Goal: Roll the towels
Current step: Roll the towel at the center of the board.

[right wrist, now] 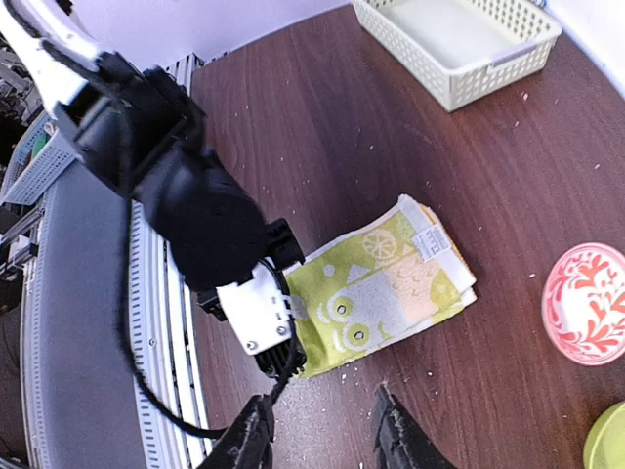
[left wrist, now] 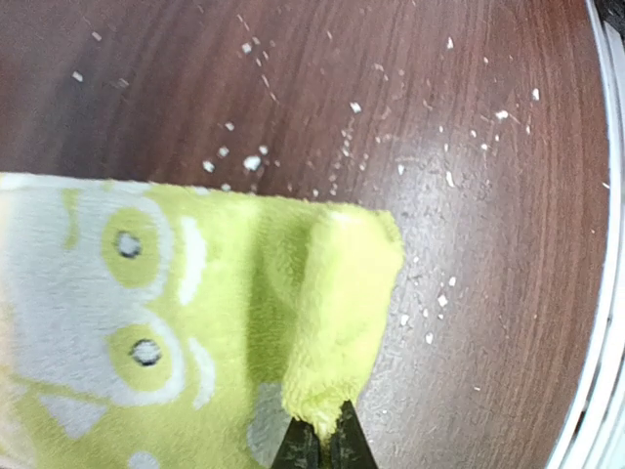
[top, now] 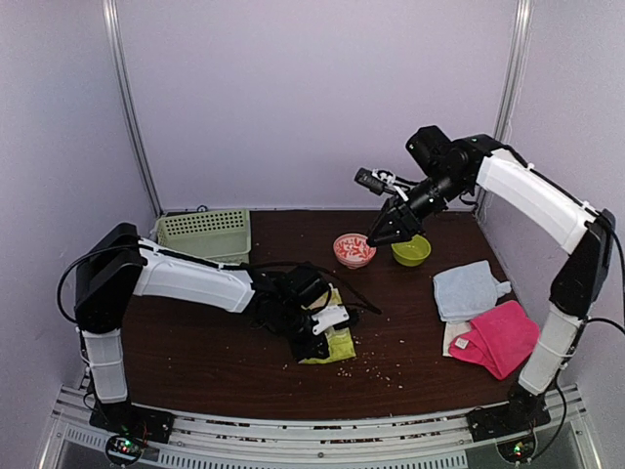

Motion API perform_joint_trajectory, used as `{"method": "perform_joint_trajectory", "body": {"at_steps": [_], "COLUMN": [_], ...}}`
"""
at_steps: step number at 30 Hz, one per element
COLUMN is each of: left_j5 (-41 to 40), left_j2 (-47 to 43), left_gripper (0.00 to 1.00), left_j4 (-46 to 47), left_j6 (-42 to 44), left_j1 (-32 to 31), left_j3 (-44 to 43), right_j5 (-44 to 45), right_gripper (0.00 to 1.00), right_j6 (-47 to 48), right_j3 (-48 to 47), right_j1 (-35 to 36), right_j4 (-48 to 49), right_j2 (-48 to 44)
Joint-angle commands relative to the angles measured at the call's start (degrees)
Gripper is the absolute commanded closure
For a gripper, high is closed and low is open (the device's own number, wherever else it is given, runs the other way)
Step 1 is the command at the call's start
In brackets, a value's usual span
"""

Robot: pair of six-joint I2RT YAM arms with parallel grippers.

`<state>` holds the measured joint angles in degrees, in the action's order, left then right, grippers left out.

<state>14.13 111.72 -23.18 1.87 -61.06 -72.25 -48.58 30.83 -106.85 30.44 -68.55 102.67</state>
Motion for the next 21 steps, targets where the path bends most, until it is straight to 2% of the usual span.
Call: {"method": "perform_joint_trajectory", "body": {"at_steps": [1, 4, 8, 10, 14, 18, 21], "left_j5": [12.16, 17.13, 20.74, 22.31, 26.24, 28.24, 28.07], "left_j2": [2.77, 4.15, 5.73, 6.55, 9.20, 11.90, 13.10], "left_gripper": [1.00, 1.00, 1.00, 1.00, 1.00, 1.00, 1.00], "left_j4": [-4.17, -4.86, -4.29, -3.74, -3.52, -4.86, -5.82], "left_j6": [1.00, 0.78, -0.42, -0.99, -2.29, -4.86, -5.92], "left_j1": [1.85, 2.95, 4.51, 5.23, 6.48, 7.24, 7.30], "left_j3": [-2.45, -3.38, -3.04, -3.06, -4.59, -6.83, -7.46], "right_j5": [-1.78, -5.64, -2.32, 2.64, 15.36, 30.99, 38.58], "right_gripper": [0.65, 0.65, 0.63, 0.63, 0.65, 0.73, 0.69], "right_j6": [-1.97, 4.58, 12.84, 13.88, 11.41, 9.86, 10.13], "right_j3": [6.84, 10.14, 12.30, 15.35, 27.56, 38.95, 45.08], "right_j1": [0.28, 2.16, 9.17, 14.50, 23.33, 27.94, 31.12], "right_j4": [6.55, 4.64, 0.65, 2.39, 11.42, 23.96, 32.60], "right_j2": [-9.17, -14.43, -19.38, -21.19, -22.65, -22.11, -20.84]}}
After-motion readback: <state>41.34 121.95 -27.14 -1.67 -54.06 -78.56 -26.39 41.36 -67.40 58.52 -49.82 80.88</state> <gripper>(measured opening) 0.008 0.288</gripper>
